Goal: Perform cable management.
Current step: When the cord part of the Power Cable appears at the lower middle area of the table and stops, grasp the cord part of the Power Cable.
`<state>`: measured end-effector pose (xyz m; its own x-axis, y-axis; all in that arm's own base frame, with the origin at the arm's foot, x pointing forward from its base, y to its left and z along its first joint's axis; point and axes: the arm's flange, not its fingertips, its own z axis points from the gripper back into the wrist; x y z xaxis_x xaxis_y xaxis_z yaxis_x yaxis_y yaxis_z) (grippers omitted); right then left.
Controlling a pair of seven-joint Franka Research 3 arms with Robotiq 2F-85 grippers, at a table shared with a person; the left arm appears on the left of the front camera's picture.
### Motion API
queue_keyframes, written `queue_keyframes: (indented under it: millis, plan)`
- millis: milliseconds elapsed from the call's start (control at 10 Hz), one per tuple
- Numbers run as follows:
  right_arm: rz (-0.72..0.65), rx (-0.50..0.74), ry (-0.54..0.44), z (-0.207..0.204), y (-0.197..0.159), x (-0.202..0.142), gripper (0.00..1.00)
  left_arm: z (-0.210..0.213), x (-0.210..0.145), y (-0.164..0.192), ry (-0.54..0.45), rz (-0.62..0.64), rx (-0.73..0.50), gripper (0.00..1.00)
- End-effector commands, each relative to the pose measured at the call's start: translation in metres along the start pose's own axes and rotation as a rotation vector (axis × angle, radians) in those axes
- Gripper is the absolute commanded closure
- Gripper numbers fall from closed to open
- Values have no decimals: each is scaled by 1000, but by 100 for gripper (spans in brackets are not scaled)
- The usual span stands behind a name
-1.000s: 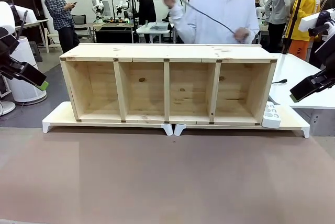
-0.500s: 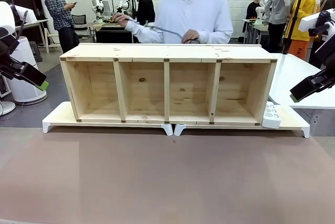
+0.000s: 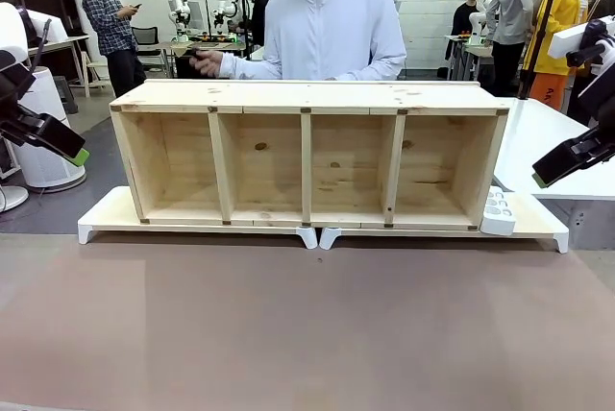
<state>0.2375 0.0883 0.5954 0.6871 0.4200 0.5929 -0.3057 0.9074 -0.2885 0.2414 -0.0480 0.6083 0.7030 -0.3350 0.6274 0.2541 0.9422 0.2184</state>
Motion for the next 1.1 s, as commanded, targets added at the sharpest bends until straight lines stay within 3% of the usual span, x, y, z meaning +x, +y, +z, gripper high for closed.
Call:
queue_keyframes:
  millis: [0,1000]
  plan:
    - [-6,-5,3,-1,-2,0,0,-2,2,-1,-6,-3,7,0]
    - [-6,-5,3,-1,-2,0,0,-2,2,-1,-6,-3,7,0]
